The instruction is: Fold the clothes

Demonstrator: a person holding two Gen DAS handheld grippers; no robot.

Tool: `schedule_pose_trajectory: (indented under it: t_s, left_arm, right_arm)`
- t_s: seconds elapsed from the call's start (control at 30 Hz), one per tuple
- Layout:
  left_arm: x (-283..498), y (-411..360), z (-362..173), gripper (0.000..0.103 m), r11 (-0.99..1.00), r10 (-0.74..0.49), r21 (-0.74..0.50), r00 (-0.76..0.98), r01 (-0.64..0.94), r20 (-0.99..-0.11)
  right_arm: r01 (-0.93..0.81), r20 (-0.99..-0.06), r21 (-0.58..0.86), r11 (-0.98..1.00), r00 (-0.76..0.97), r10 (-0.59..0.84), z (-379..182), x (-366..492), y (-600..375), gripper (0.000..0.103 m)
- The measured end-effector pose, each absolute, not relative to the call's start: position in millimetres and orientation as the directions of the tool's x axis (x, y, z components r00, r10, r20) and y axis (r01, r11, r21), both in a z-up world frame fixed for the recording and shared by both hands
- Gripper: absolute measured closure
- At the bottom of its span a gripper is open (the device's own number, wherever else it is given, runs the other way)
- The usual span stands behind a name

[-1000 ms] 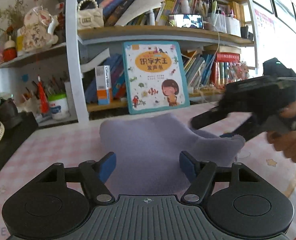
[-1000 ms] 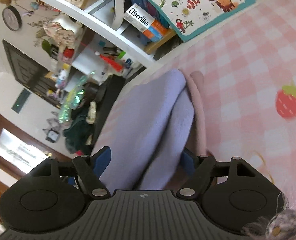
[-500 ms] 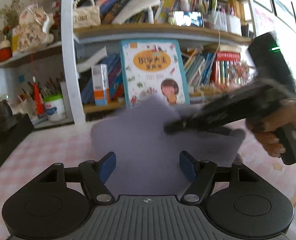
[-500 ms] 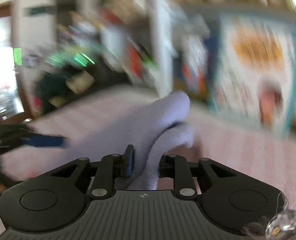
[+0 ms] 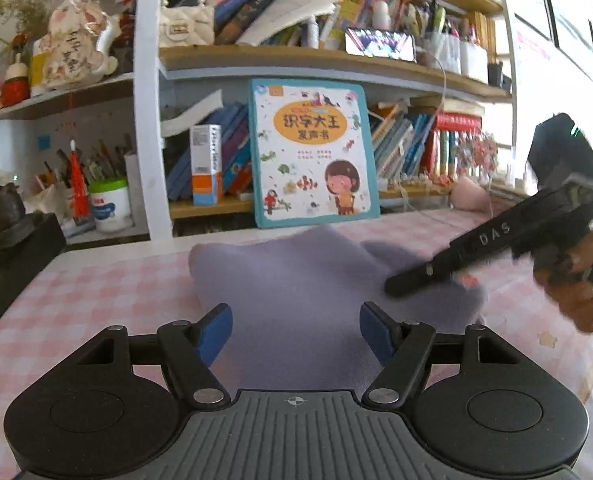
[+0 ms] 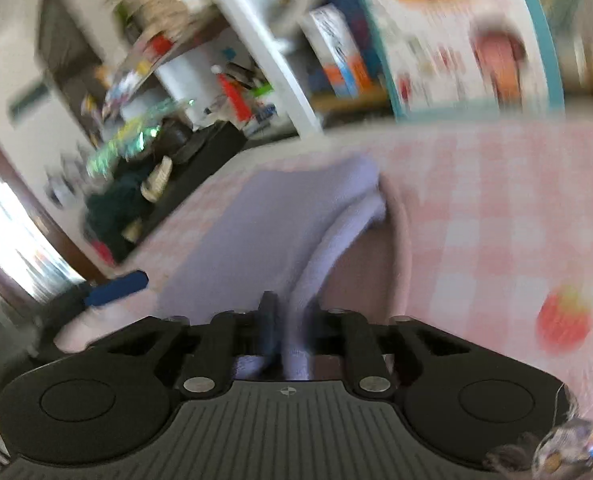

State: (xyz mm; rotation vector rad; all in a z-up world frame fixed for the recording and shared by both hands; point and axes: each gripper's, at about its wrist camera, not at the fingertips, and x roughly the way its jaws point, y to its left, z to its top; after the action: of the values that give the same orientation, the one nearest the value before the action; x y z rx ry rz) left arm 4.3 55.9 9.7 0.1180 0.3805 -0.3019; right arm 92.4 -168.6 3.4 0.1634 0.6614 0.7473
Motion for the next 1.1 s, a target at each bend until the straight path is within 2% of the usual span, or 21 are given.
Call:
schedule_pose_trajectory:
  t_s: [0.07,0.13,0.2,0.27,0.33,0.37,0.4,0.47,0.53,0.57,0.6,0.7,0.83,0.87,0.9,0.97,1.03,1.07,1.1]
  left_arm:
    - [5,52,7,0.031,0.947,-0.259,0.077,0.884,0.311,-0.389]
    - [7,54,6,0.031,0.949,-0.256,0.065,0.877,0.307,-0.406]
    - [9,58,6,0.031,0.952,-0.255,0.049,0.871,0.302,-0.42]
    - [8,65,9,0.031,0.955,-0.256,0.03,0.872,0.295,-0.417]
    - [5,75,14,0.031,0.959,-0.256,0.008,0.878,0.283,-0.405]
    - [6,81,16,0.03,0.961,-0.262,-0.02,0.877,0.277,-0.404]
    - [9,88,18,0.027,0.961,-0.272,-0.061,0.873,0.271,-0.406]
    - [15,102,22,0.023,0.956,-0.292,-0.142,0.865,0.256,-0.408]
    - [20,117,26,0.023,0.945,-0.313,-0.221,0.857,0.24,-0.409]
    - [25,122,25,0.023,0.937,-0.325,-0.266,0.846,0.227,-0.423]
    - [32,127,23,0.023,0.926,-0.338,-0.313,0.829,0.209,-0.445]
    - [46,130,14,0.023,0.912,-0.36,-0.366,0.793,0.187,-0.492]
    - [65,135,-2,0.017,0.878,-0.41,-0.449,0.747,0.168,-0.523]
    - [69,137,-6,0.017,0.861,-0.43,-0.482,0.738,0.161,-0.52]
    - [73,139,-9,0.017,0.844,-0.449,-0.514,0.728,0.156,-0.517]
    - [82,142,-17,0.017,0.808,-0.488,-0.572,0.708,0.144,-0.511]
    - [87,140,-22,0.02,0.78,-0.517,-0.609,0.7,0.148,-0.492]
    - [86,136,-21,0.029,0.783,-0.519,-0.602,0.698,0.156,-0.493]
    - [84,131,-19,0.032,0.793,-0.514,-0.586,0.698,0.165,-0.499]
  right_arm:
    - [-0.651,-0.44,0.183,0.737,0.616,0.654,14,71,-155,0.091]
    - [-0.644,-0.464,0.128,0.754,0.633,0.62,8,69,-146,0.091]
    - [-0.591,-0.552,0.206,0.78,0.588,0.591,-11,86,-148,0.09]
    - [-0.557,-0.529,0.324,0.765,0.563,0.634,-21,95,-162,0.089]
    - [-0.544,-0.533,0.34,0.768,0.561,0.633,-18,95,-166,0.086]
    - [-0.536,-0.535,0.342,0.772,0.564,0.629,-15,95,-168,0.078]
    - [-0.528,-0.538,0.323,0.785,0.58,0.612,-11,92,-169,0.063]
    - [-0.512,-0.527,0.32,0.797,0.604,0.599,-2,89,-174,0.041]
    - [-0.487,-0.512,0.379,0.787,0.598,0.616,2,92,-183,0.029]
    - [-0.461,-0.518,0.423,0.78,0.583,0.626,1,96,-186,0.018]
    - [-0.434,-0.526,0.463,0.773,0.568,0.633,-1,101,-190,0.016]
    - [-0.368,-0.58,0.506,0.78,0.525,0.623,-15,110,-192,0.017]
    - [-0.34,-0.575,0.576,0.743,0.477,0.665,-28,115,-192,0.022]
    - [-0.34,-0.57,0.586,0.736,0.473,0.672,-29,115,-191,0.026]
    - [-0.339,-0.569,0.595,0.728,0.461,0.68,-30,116,-189,0.037]
    - [-0.336,-0.568,0.602,0.724,0.457,0.684,-30,118,-184,0.039]
    - [-0.343,-0.572,0.593,0.729,0.458,0.681,-30,117,-181,0.048]
    - [-0.345,-0.564,0.599,0.723,0.46,0.686,-31,115,-181,0.055]
    - [-0.348,-0.554,0.602,0.719,0.466,0.69,-31,113,-183,0.062]
